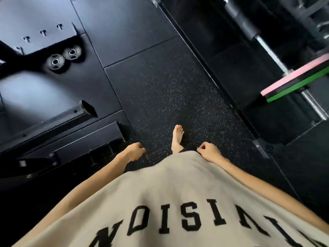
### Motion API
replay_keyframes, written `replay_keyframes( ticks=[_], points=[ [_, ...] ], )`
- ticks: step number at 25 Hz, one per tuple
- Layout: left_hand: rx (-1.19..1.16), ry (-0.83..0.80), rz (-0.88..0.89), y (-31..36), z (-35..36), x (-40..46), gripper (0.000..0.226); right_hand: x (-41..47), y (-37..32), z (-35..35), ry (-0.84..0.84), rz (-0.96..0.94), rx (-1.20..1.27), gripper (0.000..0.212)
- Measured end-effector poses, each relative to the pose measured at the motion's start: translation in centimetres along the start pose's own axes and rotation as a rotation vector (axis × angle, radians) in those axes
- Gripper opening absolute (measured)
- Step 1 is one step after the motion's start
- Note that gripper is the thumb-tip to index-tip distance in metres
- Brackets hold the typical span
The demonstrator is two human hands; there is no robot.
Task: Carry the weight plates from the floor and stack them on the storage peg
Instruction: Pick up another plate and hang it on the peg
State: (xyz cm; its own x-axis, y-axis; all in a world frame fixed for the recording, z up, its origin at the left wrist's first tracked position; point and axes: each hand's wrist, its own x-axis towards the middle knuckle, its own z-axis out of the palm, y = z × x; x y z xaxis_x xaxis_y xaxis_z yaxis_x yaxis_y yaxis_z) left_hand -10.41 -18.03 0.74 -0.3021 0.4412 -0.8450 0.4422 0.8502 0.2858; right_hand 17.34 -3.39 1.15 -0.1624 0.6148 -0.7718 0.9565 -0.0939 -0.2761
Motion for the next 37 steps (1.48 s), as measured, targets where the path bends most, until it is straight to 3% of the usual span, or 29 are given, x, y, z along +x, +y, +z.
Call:
replay_keyframes(
  ticks=[3,8,14,19,24,29,37],
  points=[
    [-0.024,0.071,-0.066,2.1,-4.6,2.5,0.036,6.6,-7.0,-6.7,-0.061,-0.082,-0.125,0.029],
    [-0.203,0.343,-0.187,5.2,-13.7,7.3,0.032,16.4,-19.7,-14.4,-0.122,-0.14,-0.209,0.019],
    [-0.377,0.167,-0.283,6.2,-22.9,16.0,0.034,25.2,-35.0,-16.2,-0.271,-0.227,-0.376,0.016],
    [-0.439,0.229,-0.279,3.8,-37.1,20.3,0.033,30.8,-49.1,-17.7,-0.271,-0.276,-0.489,0.016],
    [-0.591,0.282,-0.33,0.0,-50.4,25.0,0.032,35.2,-65.9,-18.5,-0.206,-0.381,-0.454,0.019],
    [-0.722,0.261,-0.391,-1.2,-59.0,29.5,0.029,39.9,-77.7,-17.0,-0.268,-0.42,-0.612,0.026],
    [-0.784,0.348,-0.551,-2.0,-70.0,35.3,0.023,47.5,-100.2,-17.9,-0.365,-0.496,-0.68,0.015]
  ],
)
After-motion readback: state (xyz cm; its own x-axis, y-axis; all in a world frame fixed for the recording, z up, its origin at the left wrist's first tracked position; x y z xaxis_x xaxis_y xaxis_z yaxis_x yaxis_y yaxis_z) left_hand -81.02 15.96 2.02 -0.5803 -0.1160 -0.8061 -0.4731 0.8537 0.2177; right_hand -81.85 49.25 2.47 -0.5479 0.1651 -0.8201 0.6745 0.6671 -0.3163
